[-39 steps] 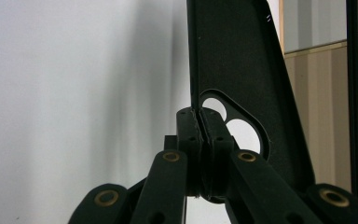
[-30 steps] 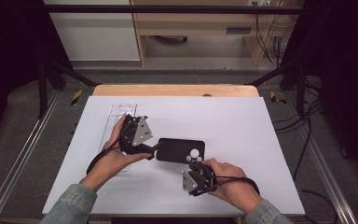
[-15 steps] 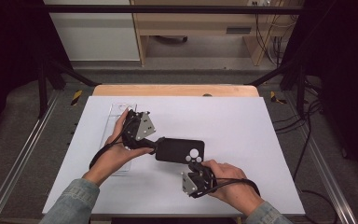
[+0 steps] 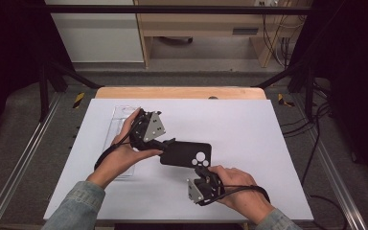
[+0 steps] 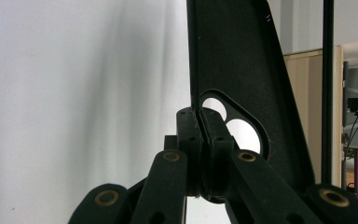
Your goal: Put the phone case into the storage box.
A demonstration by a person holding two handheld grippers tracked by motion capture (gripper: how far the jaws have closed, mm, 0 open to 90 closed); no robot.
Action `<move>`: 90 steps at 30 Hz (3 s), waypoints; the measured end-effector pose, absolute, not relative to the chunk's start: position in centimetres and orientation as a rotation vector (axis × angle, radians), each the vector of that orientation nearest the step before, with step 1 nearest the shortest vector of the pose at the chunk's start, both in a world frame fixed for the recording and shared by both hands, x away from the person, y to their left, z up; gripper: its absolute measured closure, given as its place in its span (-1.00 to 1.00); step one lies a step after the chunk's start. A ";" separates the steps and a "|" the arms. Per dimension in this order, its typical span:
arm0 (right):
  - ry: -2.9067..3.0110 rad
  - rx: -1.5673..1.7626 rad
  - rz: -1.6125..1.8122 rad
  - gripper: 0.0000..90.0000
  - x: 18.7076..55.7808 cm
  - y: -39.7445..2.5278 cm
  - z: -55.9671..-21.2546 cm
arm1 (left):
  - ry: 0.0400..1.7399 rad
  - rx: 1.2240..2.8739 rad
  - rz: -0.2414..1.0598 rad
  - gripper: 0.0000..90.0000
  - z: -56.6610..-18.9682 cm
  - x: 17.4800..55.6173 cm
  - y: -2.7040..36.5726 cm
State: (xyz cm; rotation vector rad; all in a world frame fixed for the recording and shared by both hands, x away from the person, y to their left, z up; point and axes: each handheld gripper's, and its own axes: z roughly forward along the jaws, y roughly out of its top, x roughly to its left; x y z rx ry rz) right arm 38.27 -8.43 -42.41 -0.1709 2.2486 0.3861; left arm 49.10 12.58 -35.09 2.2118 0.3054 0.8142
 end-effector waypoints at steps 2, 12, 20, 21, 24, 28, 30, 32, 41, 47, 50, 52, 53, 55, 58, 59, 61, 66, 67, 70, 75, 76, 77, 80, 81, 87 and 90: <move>2.242 -0.173 0.383 0.95 38.3 -8.4 -42.4 | 0.294 2.216 0.816 -0.84 -35.1 49.2 12.5; 2.227 -0.178 0.379 0.95 38.0 -8.4 -42.4 | 0.248 2.228 0.791 -0.85 -35.0 49.2 12.1; 2.202 -0.216 0.355 0.95 37.7 -7.8 -42.3 | 0.224 2.251 0.700 -0.82 -35.0 49.4 11.9; 2.195 -0.226 0.360 0.95 37.7 -7.7 -42.2 | 0.218 2.253 0.690 -0.82 -35.1 49.4 11.9; 2.191 -0.239 0.357 0.95 37.5 -7.5 -42.0 | 0.211 2.252 0.678 -0.76 -35.1 49.5 11.8; 2.190 -0.250 0.351 0.95 37.5 -7.3 -41.9 | 0.187 2.261 0.655 -0.50 -35.0 49.3 11.7; 2.192 -0.246 0.351 0.95 37.5 -7.3 -41.9 | 0.180 2.270 0.645 -0.49 -35.0 49.2 11.6; 2.185 -0.254 0.348 0.95 37.5 -7.3 -41.9 | 0.154 2.297 0.624 -0.38 -35.1 49.0 11.5; 2.180 -0.266 0.339 0.95 37.3 -7.0 -41.6 | 0.133 2.328 0.609 -0.02 -35.2 49.0 11.6; 2.173 -0.278 0.331 0.95 37.3 -6.8 -41.5 | 0.130 2.359 0.595 0.27 -35.3 49.1 11.7; 2.171 -0.280 0.331 0.95 37.3 -6.7 -41.5 | 0.125 2.370 0.587 0.31 -35.3 49.1 11.7; 2.167 -0.289 0.330 0.95 37.3 -6.6 -41.4 | 0.124 2.382 0.579 0.34 -35.3 49.0 11.8; 2.171 -0.282 0.328 0.95 37.2 -6.6 -41.4 | 0.119 2.394 0.574 0.36 -35.4 49.0 11.7; 2.170 -0.287 0.328 0.95 37.2 -6.5 -41.4 | 0.113 2.400 0.573 0.36 -35.5 48.9 11.7; 2.164 -0.298 0.332 0.95 37.3 -6.4 -41.4 | 0.103 2.411 0.576 0.37 -35.6 49.0 11.7; 2.168 -0.291 0.326 0.95 37.3 -6.4 -41.4 | 0.100 2.413 0.575 0.37 -35.6 49.0 11.7; 2.168 -0.289 0.327 0.95 37.3 -6.3 -41.4 | 0.091 2.426 0.573 0.37 -35.7 49.0 11.6; 2.168 -0.292 0.326 0.95 37.3 -6.3 -41.4 | 0.070 2.448 0.550 0.40 -35.7 49.0 11.4; 2.167 -0.293 0.327 0.95 37.3 -6.3 -41.4 | 0.060 2.453 0.541 0.42 -35.7 49.0 11.3; 2.167 -0.292 0.326 0.95 37.3 -6.3 -41.4 | 0.049 2.461 0.534 0.44 -35.7 49.0 11.2; 2.166 -0.296 0.325 0.95 37.3 -6.2 -41.4 | 0.033 2.473 0.527 0.46 -35.6 49.1 10.9; 2.166 -0.298 0.325 0.95 37.3 -6.2 -41.4 | 0.027 2.479 0.526 0.46 -35.6 49.2 10.9; 2.166 -0.295 0.326 0.95 37.3 -6.1 -41.3 | 0.026 2.479 0.520 0.50 -35.6 49.2 10.8; 2.167 -0.298 0.324 0.95 37.3 -6.1 -41.3 | 0.015 2.480 0.495 0.53 -35.5 49.2 10.6; 2.167 -0.299 0.323 0.95 37.3 -6.1 -41.3 | 0.007 2.489 0.492 0.53 -35.4 49.3 10.5; 2.167 -0.311 0.319 0.95 37.3 -6.0 -41.1 | -0.050 2.533 0.482 0.61 -35.1 49.6 10.0; 2.170 -0.316 0.315 0.95 37.3 -5.9 -41.0 | -0.058 2.548 0.486 0.67 -35.0 49.6 10.0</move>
